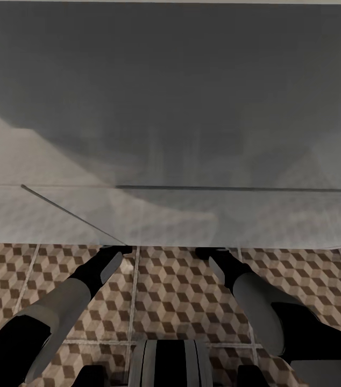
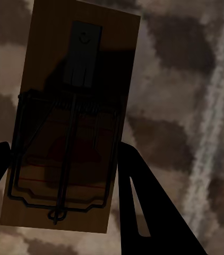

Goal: Take the four mousetraps from the cabinet in the bathroom and place them on the bathroom floor. Make sure all four end up on the same floor surface, and ensure that at least two of them are either under or directly next to the same bathroom sink.

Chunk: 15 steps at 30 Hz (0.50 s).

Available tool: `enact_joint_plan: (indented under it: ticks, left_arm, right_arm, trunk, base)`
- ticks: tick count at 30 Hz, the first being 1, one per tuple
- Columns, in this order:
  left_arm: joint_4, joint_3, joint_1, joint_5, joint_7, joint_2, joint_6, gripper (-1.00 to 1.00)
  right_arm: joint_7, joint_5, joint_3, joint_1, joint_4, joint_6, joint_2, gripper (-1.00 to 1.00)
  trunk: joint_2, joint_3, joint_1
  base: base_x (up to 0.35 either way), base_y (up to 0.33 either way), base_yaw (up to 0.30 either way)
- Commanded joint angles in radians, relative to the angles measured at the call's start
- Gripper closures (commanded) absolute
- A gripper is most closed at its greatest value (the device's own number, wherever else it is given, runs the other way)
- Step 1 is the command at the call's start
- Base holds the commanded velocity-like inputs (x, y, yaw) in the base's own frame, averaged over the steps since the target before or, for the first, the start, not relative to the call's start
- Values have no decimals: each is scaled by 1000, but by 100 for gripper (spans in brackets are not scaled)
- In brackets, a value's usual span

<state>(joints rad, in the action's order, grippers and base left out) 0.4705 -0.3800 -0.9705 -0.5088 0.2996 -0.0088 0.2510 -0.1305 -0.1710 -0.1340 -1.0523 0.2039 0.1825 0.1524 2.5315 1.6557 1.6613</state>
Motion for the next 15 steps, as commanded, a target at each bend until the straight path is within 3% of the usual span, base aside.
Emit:
enact_joint_plan:
  ticks: [1, 15]
  left_arm:
    - [2, -8, 0, -10, 9, 1, 3, 100]
    - [2, -9, 0, -10, 9, 0, 3, 100]
  right_arm:
    - [0, -7, -8, 0, 2, 5, 0, 100]
    - [42, -3, -8, -12, -1, 10, -2, 100]
  trunk:
    - [0, 1, 0]
    - [0, 1, 0]
  base:
    - [0, 0, 0]
    - [0, 0, 0]
